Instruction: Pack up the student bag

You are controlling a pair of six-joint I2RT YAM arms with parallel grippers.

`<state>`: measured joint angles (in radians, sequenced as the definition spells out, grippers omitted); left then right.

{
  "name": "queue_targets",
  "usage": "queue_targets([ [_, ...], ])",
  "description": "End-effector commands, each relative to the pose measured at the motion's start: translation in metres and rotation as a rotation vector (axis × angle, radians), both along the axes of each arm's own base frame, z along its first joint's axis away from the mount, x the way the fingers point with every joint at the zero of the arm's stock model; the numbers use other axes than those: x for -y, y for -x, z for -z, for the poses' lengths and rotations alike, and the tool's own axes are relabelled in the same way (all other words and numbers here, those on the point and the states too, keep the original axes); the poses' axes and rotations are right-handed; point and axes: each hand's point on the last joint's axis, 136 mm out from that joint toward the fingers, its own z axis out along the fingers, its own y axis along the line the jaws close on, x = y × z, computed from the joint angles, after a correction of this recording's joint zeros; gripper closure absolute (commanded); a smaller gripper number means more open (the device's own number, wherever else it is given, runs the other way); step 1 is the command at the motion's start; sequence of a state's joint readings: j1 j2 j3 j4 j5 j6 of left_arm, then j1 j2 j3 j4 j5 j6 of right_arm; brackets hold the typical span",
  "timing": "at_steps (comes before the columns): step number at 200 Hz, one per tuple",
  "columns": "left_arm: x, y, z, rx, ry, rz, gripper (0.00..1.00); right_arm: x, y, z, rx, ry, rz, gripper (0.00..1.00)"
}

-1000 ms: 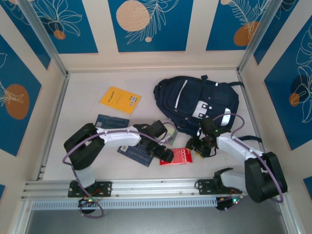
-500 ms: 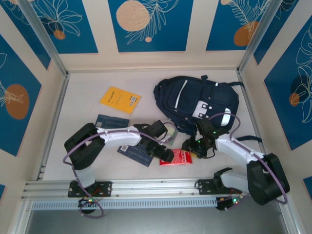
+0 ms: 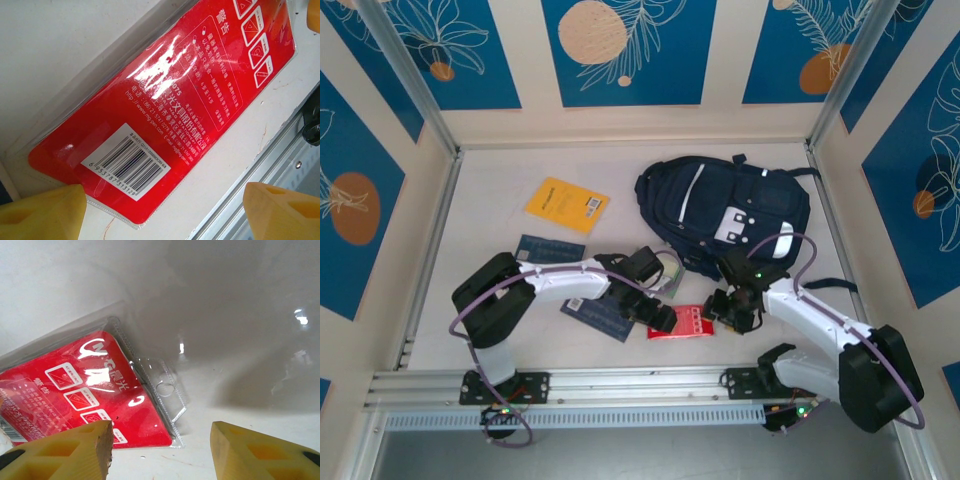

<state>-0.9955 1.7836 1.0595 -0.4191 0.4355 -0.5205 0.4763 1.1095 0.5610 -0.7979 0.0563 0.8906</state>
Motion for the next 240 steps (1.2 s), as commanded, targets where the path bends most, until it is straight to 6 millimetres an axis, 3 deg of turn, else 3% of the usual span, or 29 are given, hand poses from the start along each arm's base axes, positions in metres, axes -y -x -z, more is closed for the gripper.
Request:
queue_targets([
  [1, -0.012, 0.006, 0.021, -0.012, -0.081, 0.016, 0.17, -0.001, 0.004, -0.004, -0.038, 0.015, -0.017, 0.45],
  [32, -0.011, 0.006, 0.020, -0.013, -0.080, 0.018, 0.17, -0.014, 0.003, -0.003, -0.052, -0.020, -0.064, 0.46],
  [91, -0.011, 0.006, 0.021, -0.017, -0.075, 0.019, 0.17, -0.018, -0.004, 0.011, -0.098, 0.012, -0.116, 0.45],
  [139, -0.009, 0.006, 0.022, -0.017, -0.065, 0.022, 0.17, -0.049, -0.002, 0.018, -0.119, -0.150, -0.180, 0.45],
  [200, -0.004, 0.007, 0.025, -0.031, -0.058, 0.030, 0.17, -0.074, 0.001, 0.010, -0.087, -0.330, -0.204, 0.46],
  [240, -0.006, 0.008, 0.028, -0.036, -0.064, 0.028, 0.17, -0.085, 0.001, -0.005, -0.051, -0.430, -0.225, 0.46],
])
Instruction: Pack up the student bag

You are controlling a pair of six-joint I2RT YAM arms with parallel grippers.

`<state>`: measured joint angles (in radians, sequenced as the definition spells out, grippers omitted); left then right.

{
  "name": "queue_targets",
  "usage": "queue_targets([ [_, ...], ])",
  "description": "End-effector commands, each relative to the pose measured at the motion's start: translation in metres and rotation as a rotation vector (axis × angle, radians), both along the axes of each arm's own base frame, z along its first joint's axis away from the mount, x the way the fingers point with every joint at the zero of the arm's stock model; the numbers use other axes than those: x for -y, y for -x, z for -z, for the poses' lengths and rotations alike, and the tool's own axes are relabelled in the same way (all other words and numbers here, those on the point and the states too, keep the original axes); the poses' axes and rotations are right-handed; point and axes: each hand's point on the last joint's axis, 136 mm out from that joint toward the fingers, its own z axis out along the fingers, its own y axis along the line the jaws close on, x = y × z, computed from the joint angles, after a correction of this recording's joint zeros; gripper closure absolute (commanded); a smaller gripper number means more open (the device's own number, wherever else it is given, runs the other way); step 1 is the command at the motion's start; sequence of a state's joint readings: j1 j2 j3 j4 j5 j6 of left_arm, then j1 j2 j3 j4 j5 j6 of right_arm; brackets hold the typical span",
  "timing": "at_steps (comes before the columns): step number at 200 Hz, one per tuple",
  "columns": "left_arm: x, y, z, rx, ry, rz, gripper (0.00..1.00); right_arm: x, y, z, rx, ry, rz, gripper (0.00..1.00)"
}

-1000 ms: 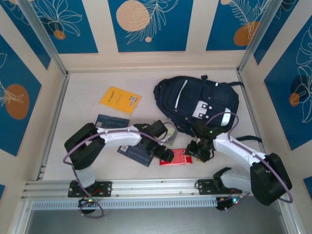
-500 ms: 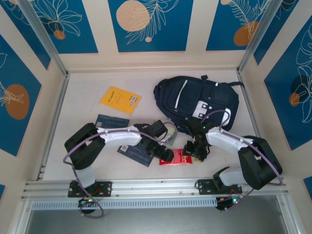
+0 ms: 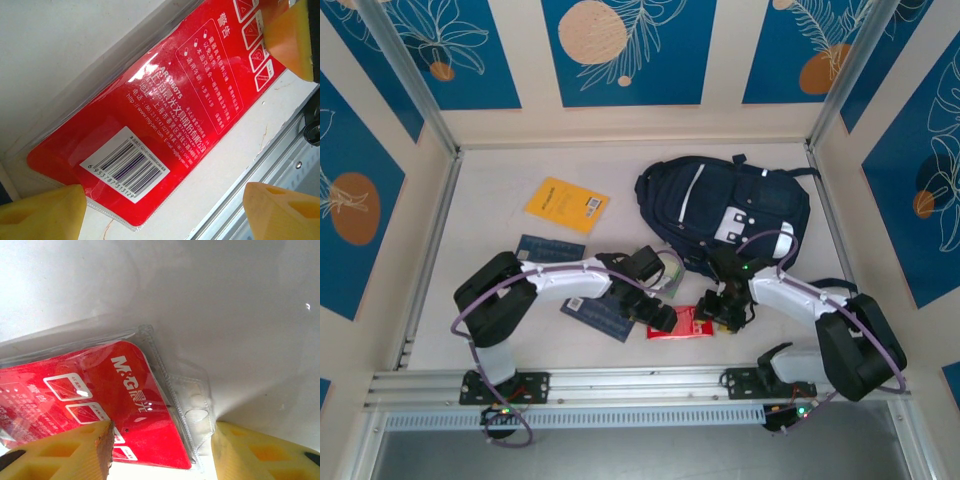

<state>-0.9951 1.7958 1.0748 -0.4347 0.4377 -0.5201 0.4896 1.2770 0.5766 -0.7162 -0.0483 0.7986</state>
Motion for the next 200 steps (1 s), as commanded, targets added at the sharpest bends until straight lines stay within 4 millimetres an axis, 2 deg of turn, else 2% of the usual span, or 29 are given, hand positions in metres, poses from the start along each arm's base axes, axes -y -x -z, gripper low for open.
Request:
queue_targets([
  [1, -0.007, 0.008, 0.027, -0.028, -0.053, 0.028, 0.17, -0.064, -0.001, -0.022, 0.017, -0.376, -0.097, 0.46],
  [65, -0.006, 0.008, 0.029, -0.032, -0.056, 0.030, 0.17, -0.078, 0.005, -0.049, 0.074, -0.549, -0.144, 0.46],
  [85, -0.007, 0.008, 0.030, -0.034, -0.059, 0.030, 0.18, -0.074, 0.002, -0.057, 0.122, -0.580, -0.134, 0.46],
  [144, -0.007, 0.009, 0.028, -0.036, -0.057, 0.035, 0.18, -0.071, -0.004, -0.097, 0.276, -0.777, -0.098, 0.53],
  [174, -0.003, 0.009, 0.019, -0.027, -0.029, 0.037, 0.18, -0.069, -0.004, -0.091, 0.268, -0.760, -0.080, 0.58],
  [200, -0.001, 0.009, 0.011, -0.027, 0.004, 0.032, 0.18, -0.068, -0.007, -0.082, 0.256, -0.735, -0.070, 0.68],
])
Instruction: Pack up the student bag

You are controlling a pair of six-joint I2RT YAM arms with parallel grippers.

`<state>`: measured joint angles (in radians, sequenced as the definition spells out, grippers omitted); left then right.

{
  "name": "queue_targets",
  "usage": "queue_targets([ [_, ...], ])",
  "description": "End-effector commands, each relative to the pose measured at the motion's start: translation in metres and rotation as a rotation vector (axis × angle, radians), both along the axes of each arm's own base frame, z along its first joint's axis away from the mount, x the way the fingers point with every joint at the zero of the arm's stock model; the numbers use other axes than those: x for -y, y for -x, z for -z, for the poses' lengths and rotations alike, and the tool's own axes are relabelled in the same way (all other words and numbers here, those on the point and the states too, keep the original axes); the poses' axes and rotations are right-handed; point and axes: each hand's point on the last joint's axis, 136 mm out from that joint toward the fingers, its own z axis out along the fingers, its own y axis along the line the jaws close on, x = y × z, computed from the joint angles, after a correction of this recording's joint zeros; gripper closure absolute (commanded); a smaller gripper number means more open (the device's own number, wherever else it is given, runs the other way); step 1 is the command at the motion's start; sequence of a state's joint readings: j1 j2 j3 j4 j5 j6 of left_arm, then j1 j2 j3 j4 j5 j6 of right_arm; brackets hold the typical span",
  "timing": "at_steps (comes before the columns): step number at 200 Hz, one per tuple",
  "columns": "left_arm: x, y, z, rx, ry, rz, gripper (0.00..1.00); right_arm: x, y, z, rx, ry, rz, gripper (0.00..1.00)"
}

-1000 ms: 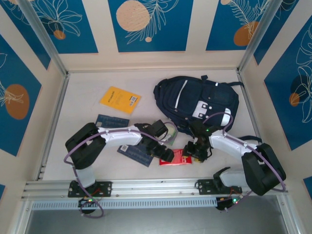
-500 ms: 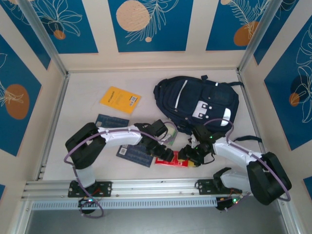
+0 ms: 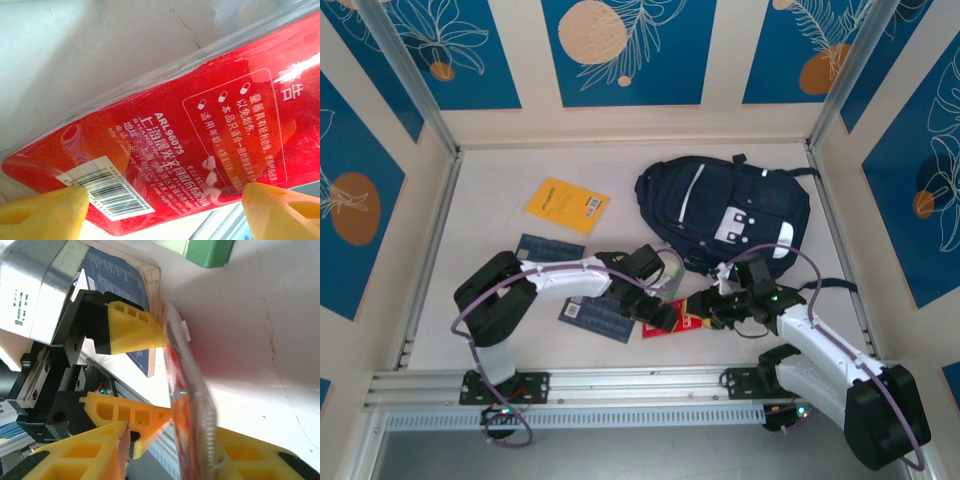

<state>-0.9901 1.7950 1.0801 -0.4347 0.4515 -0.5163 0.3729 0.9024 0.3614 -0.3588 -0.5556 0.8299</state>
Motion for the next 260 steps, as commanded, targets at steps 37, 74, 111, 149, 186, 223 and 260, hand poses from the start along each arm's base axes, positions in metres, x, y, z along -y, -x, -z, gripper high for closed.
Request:
queue_targets([
  [37, -0.003, 0.008, -0.002, -0.006, 0.037, 0.012, 0.18, 0.000, -0.007, -0.004, 0.042, 0.037, -0.016, 0.93],
  [74, -0.017, -0.005, -0.045, 0.019, 0.121, -0.073, 0.11, 0.008, -0.015, -0.035, 0.149, 0.036, 0.014, 1.00],
  [111, -0.051, -0.031, -0.086, 0.059, 0.205, -0.238, 0.04, 0.003, -0.019, -0.085, 0.250, -0.137, 0.014, 1.00],
  [149, -0.076, -0.054, -0.121, 0.036, 0.423, -0.387, 0.00, -0.004, -0.018, -0.118, 0.304, -0.295, -0.033, 1.00],
  [186, -0.065, -0.052, -0.140, -0.011, 0.557, -0.366, 0.00, -0.009, -0.018, -0.140, 0.328, -0.407, -0.049, 1.00],
  [223, -0.054, -0.053, -0.173, -0.022, 0.728, -0.343, 0.04, -0.011, -0.020, -0.150, 0.336, -0.458, -0.038, 1.00],
  [260, -0.050, -0.051, -0.196, -0.032, 0.829, -0.318, 0.21, -0.011, -0.022, -0.152, 0.338, -0.469, -0.031, 1.00],
])
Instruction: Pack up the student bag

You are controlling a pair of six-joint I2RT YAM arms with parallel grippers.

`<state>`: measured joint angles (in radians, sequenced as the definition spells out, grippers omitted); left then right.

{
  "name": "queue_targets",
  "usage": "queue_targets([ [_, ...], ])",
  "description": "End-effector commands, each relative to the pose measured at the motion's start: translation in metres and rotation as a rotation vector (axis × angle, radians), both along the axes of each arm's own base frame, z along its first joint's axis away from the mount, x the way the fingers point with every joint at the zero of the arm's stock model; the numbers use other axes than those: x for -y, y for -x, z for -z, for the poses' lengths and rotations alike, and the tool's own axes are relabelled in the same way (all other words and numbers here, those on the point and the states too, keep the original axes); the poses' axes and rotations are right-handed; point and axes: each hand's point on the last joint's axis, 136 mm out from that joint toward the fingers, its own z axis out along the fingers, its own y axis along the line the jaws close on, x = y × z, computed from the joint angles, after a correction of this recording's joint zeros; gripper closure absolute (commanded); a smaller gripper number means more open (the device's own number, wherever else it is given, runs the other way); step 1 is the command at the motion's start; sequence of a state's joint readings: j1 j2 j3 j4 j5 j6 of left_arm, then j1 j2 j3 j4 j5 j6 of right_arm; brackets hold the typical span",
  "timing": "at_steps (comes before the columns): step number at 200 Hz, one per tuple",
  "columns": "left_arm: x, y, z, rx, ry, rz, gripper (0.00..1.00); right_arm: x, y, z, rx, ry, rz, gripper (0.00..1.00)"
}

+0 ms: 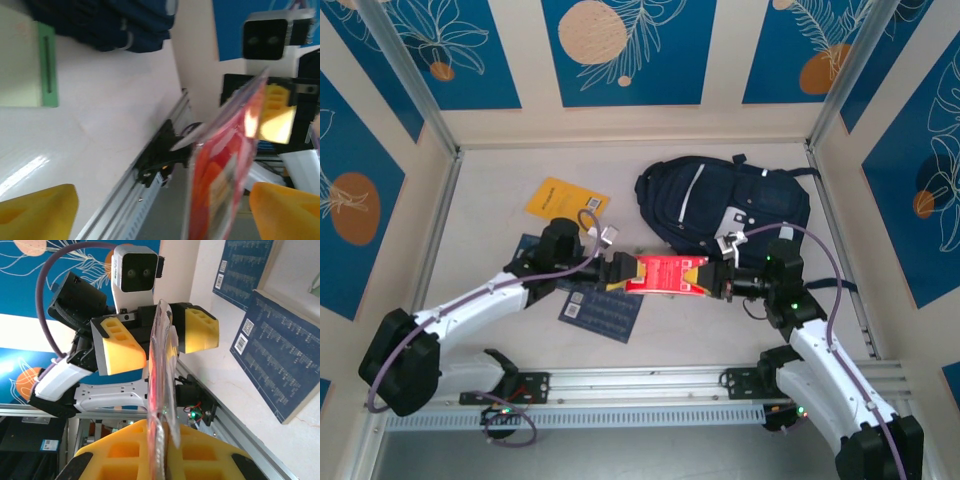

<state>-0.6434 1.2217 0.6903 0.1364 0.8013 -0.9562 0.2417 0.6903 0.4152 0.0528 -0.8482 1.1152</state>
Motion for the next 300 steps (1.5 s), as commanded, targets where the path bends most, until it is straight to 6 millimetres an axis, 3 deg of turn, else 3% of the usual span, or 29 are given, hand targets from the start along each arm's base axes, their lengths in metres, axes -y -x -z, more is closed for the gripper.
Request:
queue_targets([
  [1, 0.005, 0.004, -0.037, 0.050, 0.144, 0.039, 0.22, -0.002, 0.004, -0.011, 0.022, -0.040, -0.028, 1.00],
  [36, 0.006, 0.007, -0.050, 0.046, 0.215, 0.046, 0.39, -0.002, -0.001, -0.014, 0.034, -0.043, -0.008, 1.00],
  [69, 0.007, 0.006, -0.060, 0.058, 0.253, 0.044, 0.43, -0.007, 0.000, -0.015, 0.036, -0.052, -0.022, 1.00],
  [104, 0.009, 0.004, -0.068, 0.072, 0.281, 0.042, 0.55, -0.013, 0.001, -0.013, 0.030, -0.044, -0.028, 1.00],
  [150, 0.013, 0.004, -0.066, 0.063, 0.279, 0.046, 0.93, -0.011, -0.006, -0.012, 0.036, -0.013, 0.029, 0.99],
  [163, 0.013, 0.005, -0.066, 0.062, 0.277, 0.044, 0.98, -0.009, -0.009, -0.011, 0.038, 0.003, 0.052, 0.97],
  [191, 0.010, 0.005, -0.066, 0.079, 0.255, 0.031, 1.00, -0.005, -0.014, -0.002, 0.027, 0.064, 0.101, 0.75],
  [236, -0.004, -0.005, -0.063, 0.094, 0.192, -0.043, 1.00, 0.016, -0.029, 0.013, 0.016, 0.223, 0.238, 0.50],
  [262, -0.027, -0.022, -0.056, 0.107, 0.119, -0.161, 1.00, 0.040, -0.043, 0.027, 0.010, 0.394, 0.368, 0.45],
  [300, -0.082, -0.048, -0.057, 0.239, -0.078, -0.402, 1.00, 0.070, -0.078, 0.039, -0.067, 0.680, 0.501, 0.43],
])
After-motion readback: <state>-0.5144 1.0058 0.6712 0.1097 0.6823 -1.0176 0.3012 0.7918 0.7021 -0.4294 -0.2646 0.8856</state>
